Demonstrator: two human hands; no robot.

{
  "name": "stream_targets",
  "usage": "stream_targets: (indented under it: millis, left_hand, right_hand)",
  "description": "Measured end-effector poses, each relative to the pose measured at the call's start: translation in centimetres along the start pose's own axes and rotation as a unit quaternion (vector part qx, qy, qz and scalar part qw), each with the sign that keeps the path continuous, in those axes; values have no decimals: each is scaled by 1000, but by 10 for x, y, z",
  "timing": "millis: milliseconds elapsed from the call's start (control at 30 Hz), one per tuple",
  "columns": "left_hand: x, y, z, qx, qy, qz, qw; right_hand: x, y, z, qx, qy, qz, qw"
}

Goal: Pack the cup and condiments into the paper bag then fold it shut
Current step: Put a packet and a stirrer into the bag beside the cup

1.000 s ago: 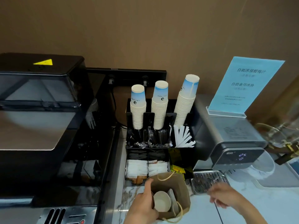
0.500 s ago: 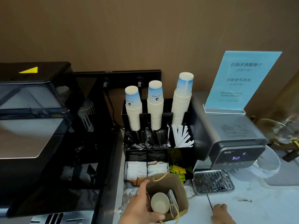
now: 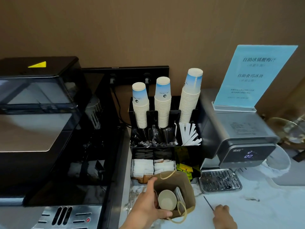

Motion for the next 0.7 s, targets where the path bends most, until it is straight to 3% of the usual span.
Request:
stream_targets:
  millis: [167, 233, 300, 400, 500, 600, 700]
  left_hand:
    - [2, 5, 10, 39, 17, 35, 998]
    - [0, 10, 16, 52, 28, 20, 998]
    - [-2, 13, 19, 52, 39, -6, 998]
    - [-2, 12, 20, 47, 47, -26, 997]
    - [-1, 13, 22, 49, 47, -36, 997]
    - [-1, 14, 22, 50, 48, -40, 997]
    - [-2, 15, 22, 49, 48, -44, 997]
  right_hand:
    - [-3, -2, 16, -13, -67, 56, 996]
    - [-5, 2, 15, -18, -88, 9, 996]
    - [-18, -1, 21, -89, -102, -84, 987]
    - [-66, -13, 54, -206, -101, -299, 926]
    - [-139, -45, 104, -299, -54, -352, 885]
    - [-198, -80, 147, -377, -6, -429, 821]
    - [-217, -115, 172, -411, -35, -391, 823]
Point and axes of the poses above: each hand's wrist, its own z-axis away from the middle knuckle, its own x-axis out of the palm, y = z × x, the point moved 2 cm from there along -z, towards the middle knuckle, and after that the axes turned 3 degrees about -z, right-handed, at the moved point
